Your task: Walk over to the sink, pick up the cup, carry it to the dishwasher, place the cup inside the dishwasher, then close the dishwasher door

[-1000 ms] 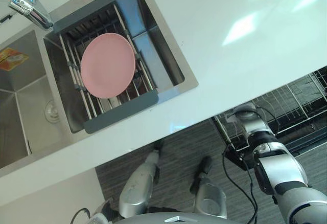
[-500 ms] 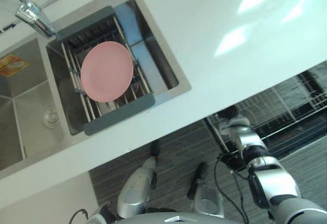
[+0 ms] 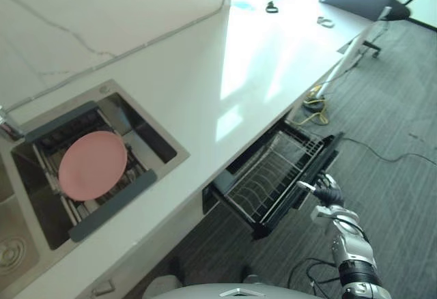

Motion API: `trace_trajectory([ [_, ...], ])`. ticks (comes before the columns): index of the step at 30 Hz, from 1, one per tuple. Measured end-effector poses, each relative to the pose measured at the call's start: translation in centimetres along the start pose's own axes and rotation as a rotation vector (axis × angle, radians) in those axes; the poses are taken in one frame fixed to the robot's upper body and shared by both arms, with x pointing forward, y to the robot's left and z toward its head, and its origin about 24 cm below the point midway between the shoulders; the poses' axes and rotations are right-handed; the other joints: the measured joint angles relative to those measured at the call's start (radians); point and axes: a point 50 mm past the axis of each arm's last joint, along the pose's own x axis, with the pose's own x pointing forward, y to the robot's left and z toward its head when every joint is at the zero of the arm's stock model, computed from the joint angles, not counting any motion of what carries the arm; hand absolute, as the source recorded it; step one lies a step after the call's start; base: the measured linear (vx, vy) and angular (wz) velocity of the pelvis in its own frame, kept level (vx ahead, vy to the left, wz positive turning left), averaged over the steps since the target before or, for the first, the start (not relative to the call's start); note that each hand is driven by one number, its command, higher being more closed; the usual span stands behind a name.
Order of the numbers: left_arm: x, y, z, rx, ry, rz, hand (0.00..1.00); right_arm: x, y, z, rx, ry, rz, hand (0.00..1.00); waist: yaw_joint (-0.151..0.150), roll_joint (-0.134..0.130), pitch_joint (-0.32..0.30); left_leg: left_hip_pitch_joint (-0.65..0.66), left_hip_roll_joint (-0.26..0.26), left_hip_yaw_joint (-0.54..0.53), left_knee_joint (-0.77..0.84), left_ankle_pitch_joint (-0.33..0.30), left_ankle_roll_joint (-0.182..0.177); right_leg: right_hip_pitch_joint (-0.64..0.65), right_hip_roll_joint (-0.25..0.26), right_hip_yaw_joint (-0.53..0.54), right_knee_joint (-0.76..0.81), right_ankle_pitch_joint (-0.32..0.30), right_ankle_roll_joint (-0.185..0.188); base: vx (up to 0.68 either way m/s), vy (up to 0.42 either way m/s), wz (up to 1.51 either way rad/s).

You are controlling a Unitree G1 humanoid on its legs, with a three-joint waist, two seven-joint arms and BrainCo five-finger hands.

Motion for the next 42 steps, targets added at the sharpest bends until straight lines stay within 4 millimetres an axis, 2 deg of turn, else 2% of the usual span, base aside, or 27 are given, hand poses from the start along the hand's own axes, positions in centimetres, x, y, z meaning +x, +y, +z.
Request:
trace_trajectory([
  [2,0.0,0.2,0.0,-0.053,0.009,0.001,0.0,-0.4,0.3,1.2,0.079,-0.065,0.047,0.0,-0.009,0.002,-0.007,0.005,0.007,0.008,0.0,-0.003,-0.002,0.001,0.01,0.008,-0.003,0.001,-0.003,0.02,-0.034,-0.18],
  [5,0.1,0.4,-0.4,-0.134,0.037,0.011,0.0,-1.7,3.7,5.3,0.21,-0.265,0.238,0.0,-0.026,0.002,-0.014,0.01,0.018,0.018,0.0,-0.002,-0.002,0.001,0.017,0.015,-0.008,0.004,-0.008,0.01,-0.022,-0.09],
  [6,0.1,0.4,-0.6,-0.141,0.043,0.015,0.0,-2.0,4.4,5.9,0.231,-0.295,0.281,0.0,-0.027,0.001,-0.018,0.01,0.019,0.019,0.0,-0.003,-0.002,0.001,0.019,0.016,-0.009,0.005,-0.008,0.04,-0.036,-0.05],
  [8,0.2,0.3,-1.1,-0.182,0.068,0.015,0.0,-3.3,7.0,7.4,0.278,-0.377,0.442,0.0,-0.023,-0.003,-0.038,0.013,0.021,0.02,0.0,-0.005,-0.006,0.007,0.023,0.016,-0.017,0.005,-0.009,0.05,-0.037,-0.02],
  [13,0.1,-0.3,-1.2,-0.277,0.081,-0.01,0.0,-5.1,11.6,8.0,0.3,-0.445,0.715,0.0,0.001,-0.008,-0.047,0.018,0.018,0.003,0.0,-0.005,-0.006,0.027,0.024,0.001,-0.026,0.005,-0.008,0.01,-0.013,0.08],
  [20,0.0,-1.3,-2.4,-0.33,0.138,-0.026,0.0,-5.9,14.4,7.5,0.323,-0.408,0.853,0.0,0.031,-0.002,-0.053,0.011,0.007,-0.079,0.0,0.007,-0.003,0.071,0.019,-0.082,-0.03,-0.007,-0.007,-0.04,-0.018,0.35],
  [22,-0.1,-1.7,-2.8,-0.34,0.158,-0.038,0.0,-6.2,15.5,7.3,0.328,-0.385,0.898,0.0,0.048,0.002,-0.057,0.011,0.005,-0.098,0.0,0.011,-0.002,0.083,0.019,-0.103,-0.029,-0.012,-0.007,-0.04,-0.022,0.28],
  [26,-0.2,-2.6,-2.6,-0.392,0.167,-0.067,0.0,-6.6,17.1,6.9,0.329,-0.348,0.907,0.0,0.064,0.004,-0.058,0.004,-0.001,-0.145,0.0,0.021,-0.002,0.103,0.02,-0.143,-0.028,-0.021,-0.008,-0.02,-0.026,0.33],
  [32,-0.3,-3.0,-3.0,-0.505,0.202,-0.063,0.0,-6.4,18.3,7.8,0.344,-0.354,0.863,0.0,0.087,0.006,-0.058,-0.053,0.0,-0.237,0.0,0.055,-0.007,0.104,0.028,-0.244,0.0,-0.043,-0.019,-0.05,-0.044,0.49],
  [33,-0.3,-3.0,-3.1,-0.511,0.212,-0.06,0.0,-6.3,18.3,7.9,0.345,-0.354,0.847,0.0,0.087,0.006,-0.058,-0.061,0.001,-0.224,0.0,0.045,0.002,0.108,0.029,-0.264,0.0,-0.045,-0.019,-0.07,-0.036,0.92],
  [35,-0.3,-3.1,-3.9,-0.444,0.246,-0.046,0.0,-5.9,17.5,8.1,0.321,-0.362,0.752,0.0,0.071,-0.003,-0.058,-0.077,0.033,0.002,0.001,0.001,0.071,0.142,0.013,-0.383,-0.002,-0.047,-0.015,-0.04,-0.002,1.37],
  [37,-0.4,-3.3,-4.3,-0.393,0.259,-0.04,0.0,-5.2,16.1,8.7,0.314,-0.389,0.663,0.0,0.068,0.007,-0.058,-0.081,0.05,0.127,0.008,-0.008,0.085,0.16,-0.007,-0.453,0.004,-0.047,-0.015,0.01,0.112,1.32],
  [39,-0.6,-3.7,-5.5,-0.417,0.297,-0.049,0.0,-4.7,14.9,9.3,0.327,-0.42,0.6,0.0,0.081,0.021,-0.055,-0.081,0.05,0.174,0.007,-0.003,0.087,0.163,-0.026,-0.464,0.033,-0.061,-0.007,0.04,0.168,0.84],
  [41,-0.9,-4.4,-6.7,-0.463,0.325,-0.071,0.0,-4.6,14.4,9.5,0.331,-0.439,0.583,0.0,0.081,0.027,-0.049,-0.068,0.029,0.168,0.001,0.039,0.066,0.169,-0.054,-0.437,0.073,-0.104,0.007,0.04,0.142,0.33],
  [42,-1.2,-5.0,-7.3,-0.501,0.336,-0.096,0.0,-4.7,14.1,9.4,0.336,-0.447,0.57,0.0,0.079,0.034,-0.045,-0.056,0.022,0.169,0.0,0.088,0.053,0.177,-0.067,-0.427,0.09,-0.128,0.023,-0.01,0.107,0.11],
])
